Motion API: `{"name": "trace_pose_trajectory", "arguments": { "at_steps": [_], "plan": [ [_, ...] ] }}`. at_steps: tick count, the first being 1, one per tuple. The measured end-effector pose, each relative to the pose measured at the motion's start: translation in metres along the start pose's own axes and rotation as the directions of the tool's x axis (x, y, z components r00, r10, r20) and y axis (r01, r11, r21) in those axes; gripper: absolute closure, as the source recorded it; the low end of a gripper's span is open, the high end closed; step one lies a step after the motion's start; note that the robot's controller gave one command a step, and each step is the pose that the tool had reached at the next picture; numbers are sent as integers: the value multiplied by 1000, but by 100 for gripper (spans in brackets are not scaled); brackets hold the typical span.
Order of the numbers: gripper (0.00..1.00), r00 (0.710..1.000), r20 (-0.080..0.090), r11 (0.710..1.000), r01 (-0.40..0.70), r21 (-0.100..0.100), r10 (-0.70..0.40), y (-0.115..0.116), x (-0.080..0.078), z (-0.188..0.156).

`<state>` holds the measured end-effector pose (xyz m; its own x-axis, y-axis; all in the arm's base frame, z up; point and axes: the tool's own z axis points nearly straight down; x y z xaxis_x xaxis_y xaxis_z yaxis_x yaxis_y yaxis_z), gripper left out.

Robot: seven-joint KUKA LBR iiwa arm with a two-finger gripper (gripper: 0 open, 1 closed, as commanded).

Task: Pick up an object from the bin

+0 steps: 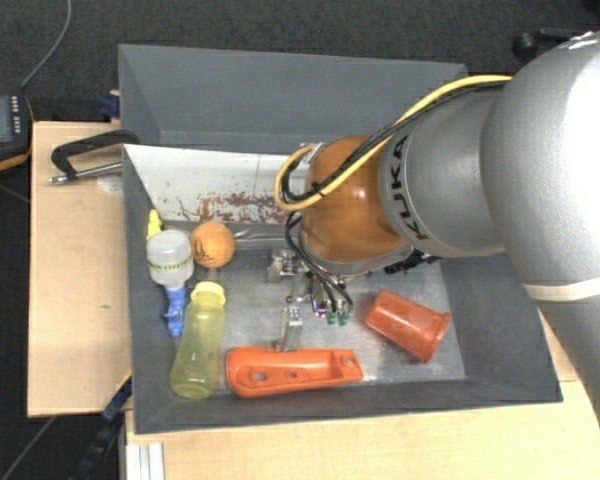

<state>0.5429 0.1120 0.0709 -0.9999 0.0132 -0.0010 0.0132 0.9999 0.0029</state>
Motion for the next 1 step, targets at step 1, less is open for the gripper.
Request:
{"name": "trace_pose_trajectory", "arguments": {
  "at_steps": [1],
  "plan": [
    [0,1000,0,1000,-7,-3,7,-23,31,-4]
  ]
}}
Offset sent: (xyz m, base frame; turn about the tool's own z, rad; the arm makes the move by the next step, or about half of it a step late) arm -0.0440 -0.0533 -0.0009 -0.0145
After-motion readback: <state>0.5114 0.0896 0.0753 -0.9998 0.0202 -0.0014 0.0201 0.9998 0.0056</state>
